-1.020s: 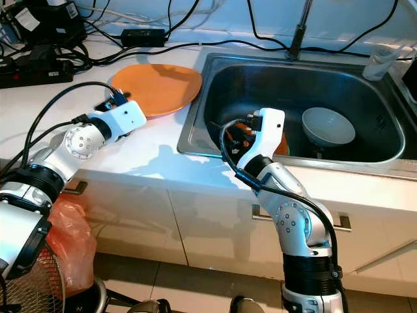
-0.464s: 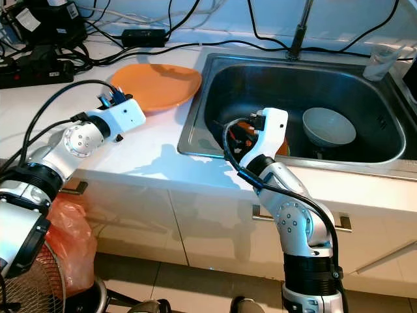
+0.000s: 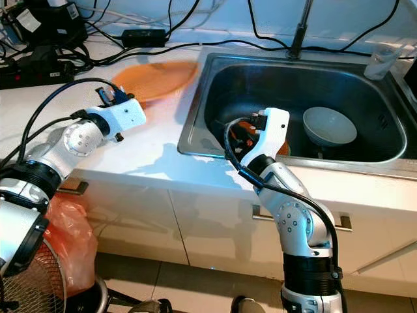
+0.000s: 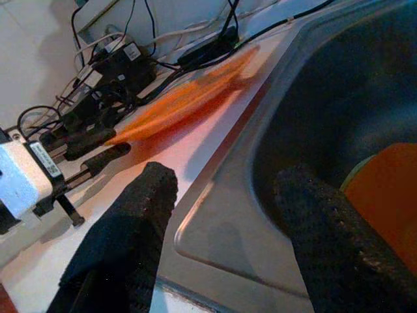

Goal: Kitchen organization

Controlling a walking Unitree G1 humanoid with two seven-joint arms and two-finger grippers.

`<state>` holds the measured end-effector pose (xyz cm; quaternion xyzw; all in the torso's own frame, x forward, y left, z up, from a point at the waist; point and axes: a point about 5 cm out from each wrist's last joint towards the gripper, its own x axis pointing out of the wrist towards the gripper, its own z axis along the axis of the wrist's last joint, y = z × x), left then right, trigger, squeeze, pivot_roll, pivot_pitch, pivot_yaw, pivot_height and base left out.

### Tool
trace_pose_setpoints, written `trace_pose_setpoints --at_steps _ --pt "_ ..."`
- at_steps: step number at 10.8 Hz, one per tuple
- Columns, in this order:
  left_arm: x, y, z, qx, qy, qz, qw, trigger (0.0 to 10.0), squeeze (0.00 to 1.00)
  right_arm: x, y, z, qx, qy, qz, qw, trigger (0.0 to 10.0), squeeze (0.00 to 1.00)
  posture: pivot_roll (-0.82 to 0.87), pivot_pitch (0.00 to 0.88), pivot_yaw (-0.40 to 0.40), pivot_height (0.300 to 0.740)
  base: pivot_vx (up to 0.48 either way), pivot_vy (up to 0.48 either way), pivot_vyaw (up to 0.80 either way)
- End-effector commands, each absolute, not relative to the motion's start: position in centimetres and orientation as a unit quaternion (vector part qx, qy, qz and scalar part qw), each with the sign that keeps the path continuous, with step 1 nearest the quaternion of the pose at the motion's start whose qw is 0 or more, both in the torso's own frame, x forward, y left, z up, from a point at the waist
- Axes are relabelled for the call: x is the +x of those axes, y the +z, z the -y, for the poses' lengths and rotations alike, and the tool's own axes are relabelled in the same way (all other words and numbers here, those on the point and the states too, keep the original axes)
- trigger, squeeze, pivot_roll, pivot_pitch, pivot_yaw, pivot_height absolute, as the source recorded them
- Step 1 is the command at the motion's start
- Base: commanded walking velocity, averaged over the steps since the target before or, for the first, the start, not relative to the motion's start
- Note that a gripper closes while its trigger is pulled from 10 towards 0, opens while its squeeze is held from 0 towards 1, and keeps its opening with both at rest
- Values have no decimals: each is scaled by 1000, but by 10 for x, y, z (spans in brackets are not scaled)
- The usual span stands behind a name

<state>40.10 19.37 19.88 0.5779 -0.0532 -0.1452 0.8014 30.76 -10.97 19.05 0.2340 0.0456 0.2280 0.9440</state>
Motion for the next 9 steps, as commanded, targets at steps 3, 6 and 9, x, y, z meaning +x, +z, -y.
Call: trace_pose_setpoints --at_steps 3,6,9 --pt "393 174 -201 599 -142 37 787 0 0 309 193 110 243 224 -42 943 10000 0 -100 126 29 740 0 0 0" --pt "389 169 -201 642 -135 67 752 0 0 311 193 111 246 221 -40 943 10000 0 -88 124 27 740 0 0 0" --pt "380 170 -191 666 -129 174 714 0 0 315 192 109 258 221 -42 940 10000 0 -52 130 23 740 0 0 0"
